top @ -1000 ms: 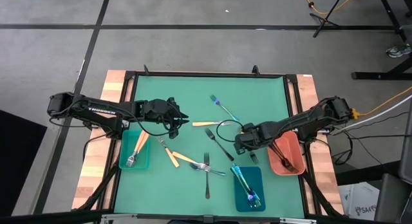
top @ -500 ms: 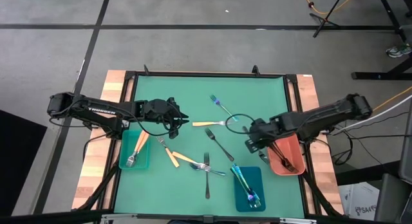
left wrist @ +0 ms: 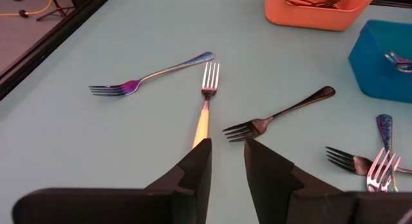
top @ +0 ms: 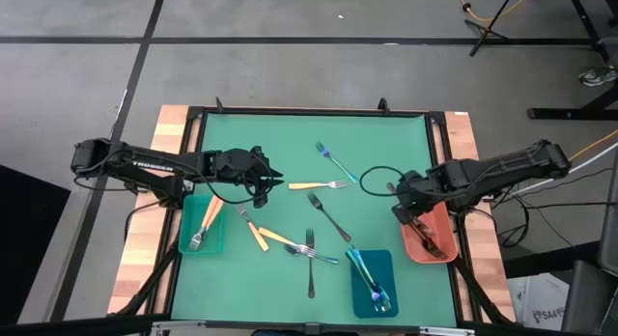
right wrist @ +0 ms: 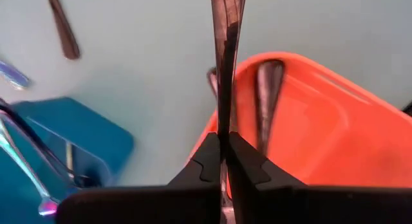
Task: Sort silverware by color (type)
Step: Put the black fork into the orange bin
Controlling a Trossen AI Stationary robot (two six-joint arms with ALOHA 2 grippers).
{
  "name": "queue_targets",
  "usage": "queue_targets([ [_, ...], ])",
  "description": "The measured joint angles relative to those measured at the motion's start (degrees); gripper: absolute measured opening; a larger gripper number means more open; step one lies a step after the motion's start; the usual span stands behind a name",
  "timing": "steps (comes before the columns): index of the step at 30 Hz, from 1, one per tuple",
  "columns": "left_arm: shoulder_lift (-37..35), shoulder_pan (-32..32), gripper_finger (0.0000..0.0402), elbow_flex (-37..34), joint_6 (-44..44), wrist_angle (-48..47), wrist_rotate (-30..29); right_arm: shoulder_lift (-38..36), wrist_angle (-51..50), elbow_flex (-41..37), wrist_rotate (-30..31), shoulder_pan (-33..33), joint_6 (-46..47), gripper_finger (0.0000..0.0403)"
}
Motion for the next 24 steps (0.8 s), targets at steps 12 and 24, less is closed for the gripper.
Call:
queue_targets([
  [12,0.0,0.0,0.0086,0.0,0.01,-0.04,0.0,-1.61,-3.4,0.02,9.65,17.66,10.21,0.0001],
  [24,0.0,0.0,0.0086,0.0,0.01,-0.1,0.0,0.35,-2.73,-6.43,16.09,33.89,27.26,0.0001],
])
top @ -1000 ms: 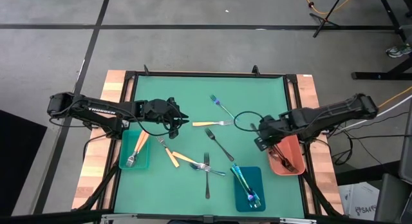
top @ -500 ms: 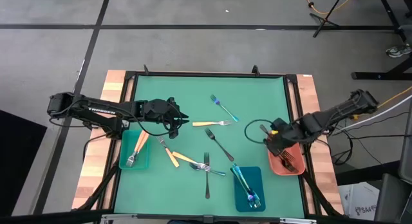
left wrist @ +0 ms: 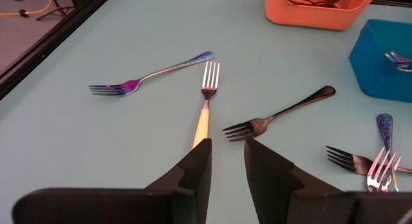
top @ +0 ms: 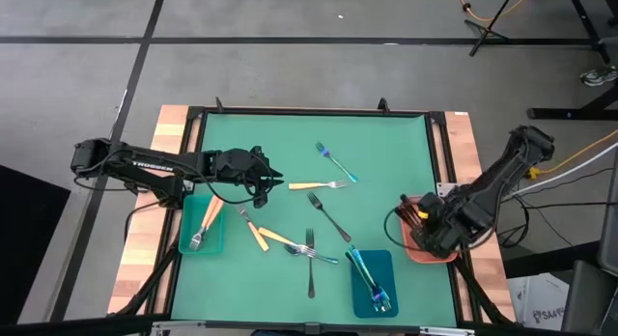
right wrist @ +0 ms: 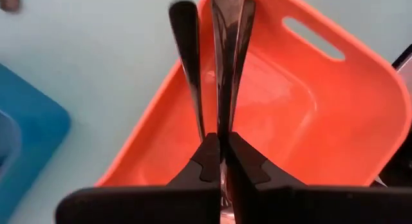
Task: Sort silverware by color (type)
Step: Put the black fork into the orange bin
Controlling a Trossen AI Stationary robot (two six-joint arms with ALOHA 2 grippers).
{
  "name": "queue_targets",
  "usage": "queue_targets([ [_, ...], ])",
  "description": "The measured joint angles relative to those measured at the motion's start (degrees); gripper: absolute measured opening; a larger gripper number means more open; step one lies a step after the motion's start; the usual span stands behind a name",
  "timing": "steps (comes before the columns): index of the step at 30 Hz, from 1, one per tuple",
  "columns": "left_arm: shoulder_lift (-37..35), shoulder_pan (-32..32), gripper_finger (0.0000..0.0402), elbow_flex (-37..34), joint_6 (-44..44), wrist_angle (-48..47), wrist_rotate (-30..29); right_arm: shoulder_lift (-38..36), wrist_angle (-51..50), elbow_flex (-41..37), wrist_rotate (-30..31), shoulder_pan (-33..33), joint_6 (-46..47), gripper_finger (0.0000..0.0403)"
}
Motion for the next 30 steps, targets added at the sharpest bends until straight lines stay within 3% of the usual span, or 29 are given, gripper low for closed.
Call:
queue_targets([
  [10,0.0,0.0,0.0086,0.0,0.0,-0.03,-0.02,1.87,5.58,-5.71,-0.02,2.88,1.3,0.0001],
  [30,0.0,0.0,0.0086,0.0,0.0,-0.08,-0.06,2.23,6.03,-5.61,-1.11,2.88,0.76,0.0009],
])
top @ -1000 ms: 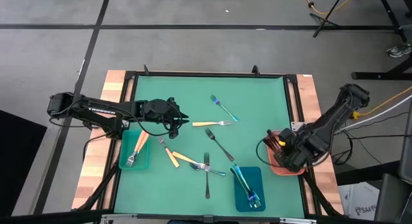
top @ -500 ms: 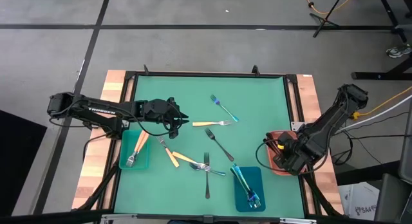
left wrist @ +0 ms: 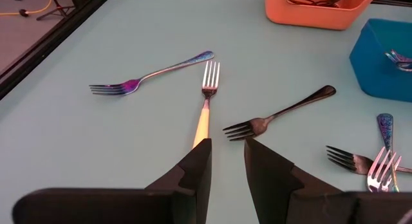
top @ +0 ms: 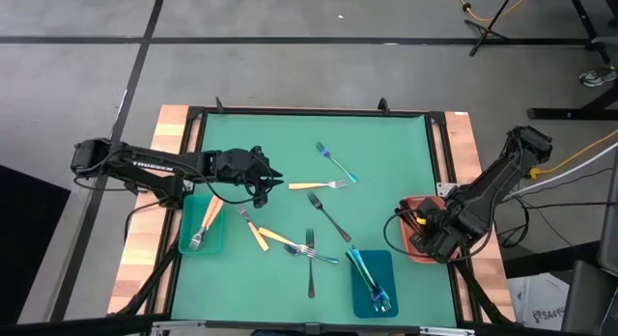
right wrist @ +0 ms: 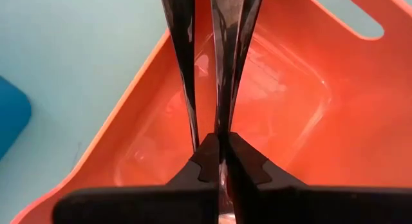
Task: Sort silverware by color (type)
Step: Put the black fork into the orange bin, then put the yellow fork into the green bin
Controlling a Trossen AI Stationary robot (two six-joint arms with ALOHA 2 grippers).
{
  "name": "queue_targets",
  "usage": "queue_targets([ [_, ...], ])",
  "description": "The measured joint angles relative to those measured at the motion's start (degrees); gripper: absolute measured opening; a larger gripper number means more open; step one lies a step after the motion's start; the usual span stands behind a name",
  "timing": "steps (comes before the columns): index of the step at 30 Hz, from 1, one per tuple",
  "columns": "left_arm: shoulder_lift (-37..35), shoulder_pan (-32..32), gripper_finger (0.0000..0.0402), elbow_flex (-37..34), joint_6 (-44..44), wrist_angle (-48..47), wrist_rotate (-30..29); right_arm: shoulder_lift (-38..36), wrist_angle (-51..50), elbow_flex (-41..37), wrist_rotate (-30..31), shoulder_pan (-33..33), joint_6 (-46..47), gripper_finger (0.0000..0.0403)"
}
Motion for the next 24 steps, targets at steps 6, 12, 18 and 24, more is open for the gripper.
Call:
queue_targets([
  [6,0.0,0.0,0.0086,0.0,-0.01,0.0,0.0,0.0,0.0,0.0,0.0,0.0,-0.02,0.0061],
  [12,0.0,0.0,0.0086,0.0,0.0,0.0,0.0,0.0,0.0,0.0,0.0,0.0,-0.04,0.0095],
  [18,0.0,0.0,0.0086,0.0,0.0,0.0,0.0,0.0,0.0,0.0,0.0,0.0,-0.04,0.0099],
  [24,0.0,0.0,0.0086,0.0,0.0,0.0,0.02,0.0,0.0,0.0,-0.02,0.0,-0.04,0.0099],
])
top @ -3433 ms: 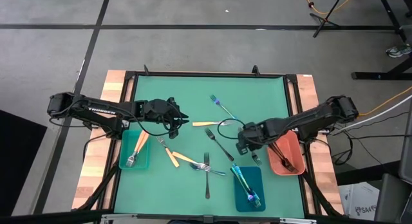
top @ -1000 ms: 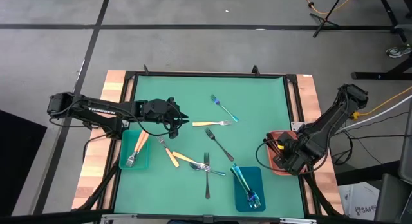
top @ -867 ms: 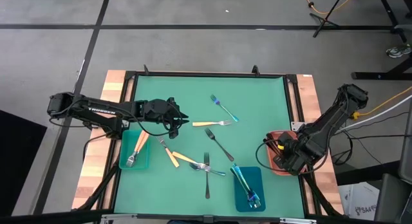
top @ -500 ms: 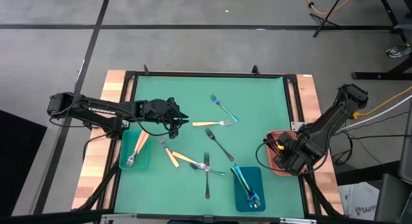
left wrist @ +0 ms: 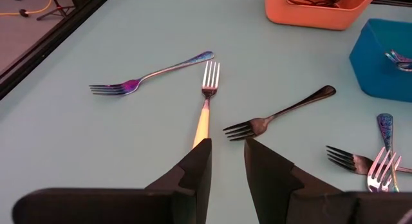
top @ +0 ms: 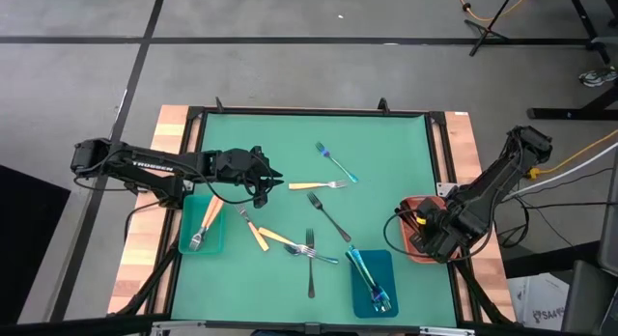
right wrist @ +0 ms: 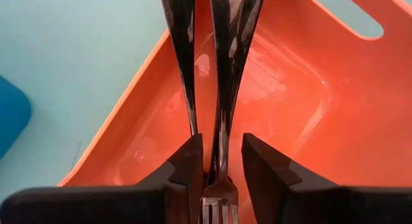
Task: Sort silverware by color (type)
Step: Put the yellow fork into the green bin
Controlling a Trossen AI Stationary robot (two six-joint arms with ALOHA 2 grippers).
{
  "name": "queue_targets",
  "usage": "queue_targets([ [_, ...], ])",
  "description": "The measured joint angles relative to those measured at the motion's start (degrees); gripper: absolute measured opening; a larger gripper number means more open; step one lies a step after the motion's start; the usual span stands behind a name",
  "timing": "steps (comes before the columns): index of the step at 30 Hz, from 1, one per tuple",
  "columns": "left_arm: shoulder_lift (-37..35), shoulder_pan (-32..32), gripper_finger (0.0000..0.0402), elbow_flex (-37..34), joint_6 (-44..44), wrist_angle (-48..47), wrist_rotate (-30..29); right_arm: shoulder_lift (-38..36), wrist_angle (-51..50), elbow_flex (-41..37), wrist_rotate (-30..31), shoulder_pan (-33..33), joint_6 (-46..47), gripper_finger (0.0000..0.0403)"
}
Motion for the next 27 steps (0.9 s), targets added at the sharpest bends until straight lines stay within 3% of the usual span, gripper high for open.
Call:
queue_targets([
  [16,0.0,0.01,0.0086,0.0,0.0,0.0,0.0,-0.09,-0.24,0.15,-1.16,-0.04,-0.01,0.0099],
  [21,0.0,0.02,0.0086,0.0,0.0,0.02,0.0,-0.09,-1.99,3.48,-3.32,-0.04,-1.44,0.0099],
  [27,0.0,0.0,0.0086,0.0,0.0,0.02,-0.13,-0.11,-5.26,9.89,0.42,-0.04,-4.08,0.0099],
])
